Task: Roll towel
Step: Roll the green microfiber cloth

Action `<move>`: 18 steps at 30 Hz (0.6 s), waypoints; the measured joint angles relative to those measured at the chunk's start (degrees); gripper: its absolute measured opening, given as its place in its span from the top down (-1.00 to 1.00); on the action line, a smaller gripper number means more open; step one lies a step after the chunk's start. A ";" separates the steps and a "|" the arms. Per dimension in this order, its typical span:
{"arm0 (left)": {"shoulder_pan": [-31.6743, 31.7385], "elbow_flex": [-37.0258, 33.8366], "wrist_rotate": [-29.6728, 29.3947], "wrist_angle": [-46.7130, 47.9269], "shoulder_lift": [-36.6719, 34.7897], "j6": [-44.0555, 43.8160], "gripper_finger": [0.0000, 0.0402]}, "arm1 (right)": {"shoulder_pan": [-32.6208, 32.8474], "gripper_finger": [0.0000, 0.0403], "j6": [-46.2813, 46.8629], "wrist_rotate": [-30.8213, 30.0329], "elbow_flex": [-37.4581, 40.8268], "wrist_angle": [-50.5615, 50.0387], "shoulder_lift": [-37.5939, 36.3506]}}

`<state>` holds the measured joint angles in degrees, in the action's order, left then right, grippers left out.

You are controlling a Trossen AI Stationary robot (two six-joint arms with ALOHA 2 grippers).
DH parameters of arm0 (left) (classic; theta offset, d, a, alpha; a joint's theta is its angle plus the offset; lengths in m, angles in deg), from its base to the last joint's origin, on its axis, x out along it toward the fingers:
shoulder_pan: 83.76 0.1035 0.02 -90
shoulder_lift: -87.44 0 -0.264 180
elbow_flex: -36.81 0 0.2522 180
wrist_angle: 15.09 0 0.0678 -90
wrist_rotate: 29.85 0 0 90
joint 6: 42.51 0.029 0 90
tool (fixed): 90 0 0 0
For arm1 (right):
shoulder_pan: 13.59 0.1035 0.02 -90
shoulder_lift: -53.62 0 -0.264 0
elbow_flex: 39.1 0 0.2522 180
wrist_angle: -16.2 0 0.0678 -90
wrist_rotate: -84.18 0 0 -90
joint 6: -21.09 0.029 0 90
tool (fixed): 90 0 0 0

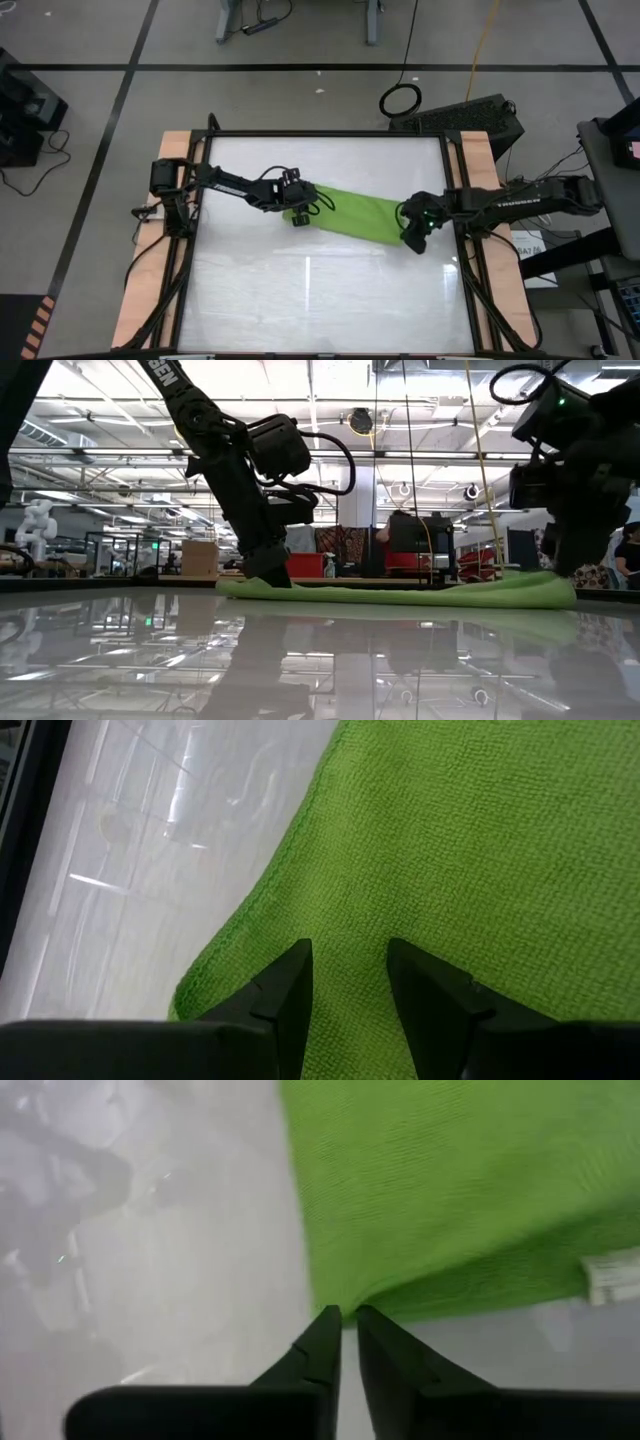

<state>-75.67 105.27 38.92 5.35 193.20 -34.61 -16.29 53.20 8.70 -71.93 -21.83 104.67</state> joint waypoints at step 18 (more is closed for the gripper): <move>0.00 0.00 0.00 -0.23 0.00 8.23 0.30 | 4.67 0.31 -14.48 -11.77 0.00 5.89 -3.93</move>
<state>-75.67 105.27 38.92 5.12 193.20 -26.38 -11.63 38.72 -3.07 -71.93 -15.94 100.74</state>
